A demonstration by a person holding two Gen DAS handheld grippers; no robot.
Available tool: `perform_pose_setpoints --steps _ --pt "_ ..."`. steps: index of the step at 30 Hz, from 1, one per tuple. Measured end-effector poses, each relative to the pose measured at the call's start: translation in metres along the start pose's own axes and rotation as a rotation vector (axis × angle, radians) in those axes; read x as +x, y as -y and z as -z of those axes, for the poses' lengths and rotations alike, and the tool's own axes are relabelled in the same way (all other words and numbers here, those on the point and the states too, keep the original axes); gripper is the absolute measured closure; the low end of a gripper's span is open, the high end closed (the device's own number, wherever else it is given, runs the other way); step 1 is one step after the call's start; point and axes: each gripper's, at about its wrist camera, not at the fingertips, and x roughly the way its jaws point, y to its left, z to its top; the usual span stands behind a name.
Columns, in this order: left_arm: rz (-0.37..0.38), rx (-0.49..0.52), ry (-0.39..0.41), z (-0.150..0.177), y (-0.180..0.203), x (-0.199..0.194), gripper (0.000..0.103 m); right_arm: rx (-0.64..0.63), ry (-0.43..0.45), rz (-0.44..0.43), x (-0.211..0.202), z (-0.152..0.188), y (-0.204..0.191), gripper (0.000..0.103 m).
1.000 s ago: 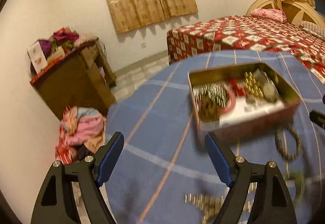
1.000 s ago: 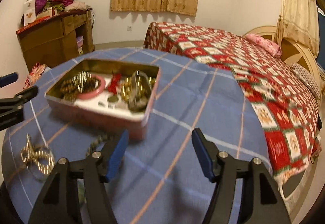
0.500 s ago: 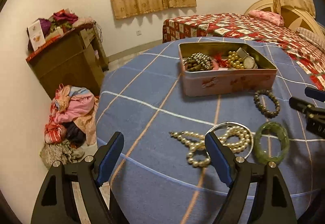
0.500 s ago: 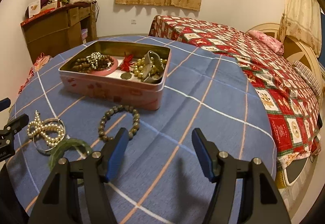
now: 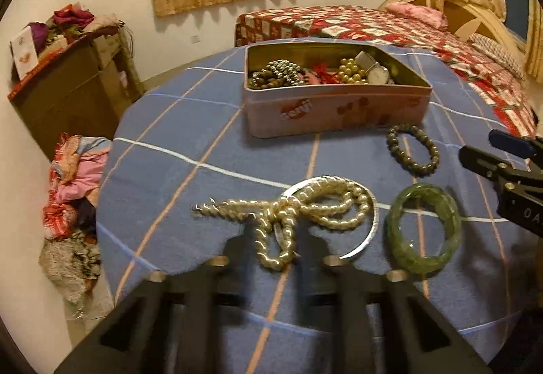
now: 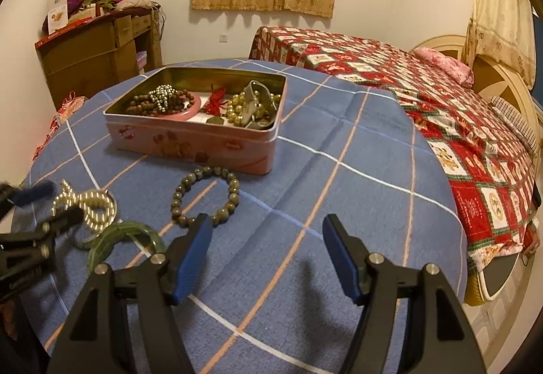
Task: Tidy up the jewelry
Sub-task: 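Grasp the pearl necklace with the left tool while the right tool grasps the dark bead bracelet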
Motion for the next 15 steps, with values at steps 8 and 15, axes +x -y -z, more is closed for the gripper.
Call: perform_pose_setpoints --steps 8,15 --pt "0.022 -0.019 0.089 -0.013 -0.008 -0.025 0.098 -0.002 -0.01 0.001 0.003 -0.002 0.0 0.033" --pt "-0.037 -0.035 0.187 -0.036 -0.021 -0.044 0.098 -0.014 -0.045 -0.025 0.015 -0.016 -0.002 0.033"
